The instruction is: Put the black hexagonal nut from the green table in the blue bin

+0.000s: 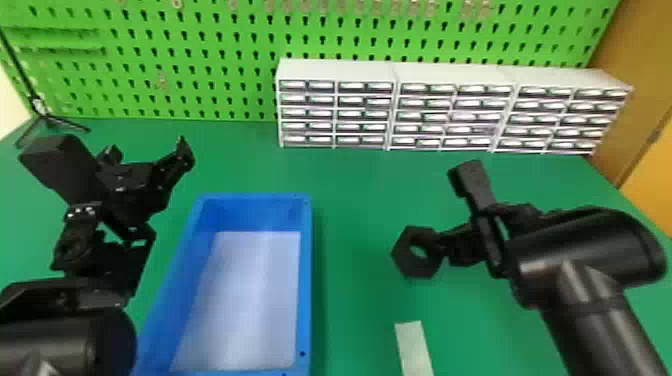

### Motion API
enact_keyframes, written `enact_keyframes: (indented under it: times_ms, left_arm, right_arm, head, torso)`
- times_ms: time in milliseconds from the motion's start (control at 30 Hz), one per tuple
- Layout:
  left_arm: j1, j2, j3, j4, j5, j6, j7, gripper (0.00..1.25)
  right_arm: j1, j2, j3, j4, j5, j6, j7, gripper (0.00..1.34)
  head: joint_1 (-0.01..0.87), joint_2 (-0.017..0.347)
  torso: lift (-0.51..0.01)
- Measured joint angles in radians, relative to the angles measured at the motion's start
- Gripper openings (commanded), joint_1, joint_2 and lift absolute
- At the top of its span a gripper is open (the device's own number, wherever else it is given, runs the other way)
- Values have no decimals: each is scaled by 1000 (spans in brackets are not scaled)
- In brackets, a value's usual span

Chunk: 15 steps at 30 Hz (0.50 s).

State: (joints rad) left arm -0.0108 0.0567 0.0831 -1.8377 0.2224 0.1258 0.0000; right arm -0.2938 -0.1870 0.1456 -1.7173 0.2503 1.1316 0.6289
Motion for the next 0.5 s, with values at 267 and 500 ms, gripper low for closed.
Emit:
enact_keyframes:
  times_ms: [267,500]
  left_arm:
    - [0,0,1,0,0,0,0,1126]
    - [0,0,3,0,-1,0,0,1126]
  right_arm:
    - [20,17,-130,-17,-24,-173,-6,327]
    - [44,36,-186,-17,-158,-354,-136,327]
  head:
    - [692,8]
    - [692,8]
  torso:
    - [-97]
    - [-97]
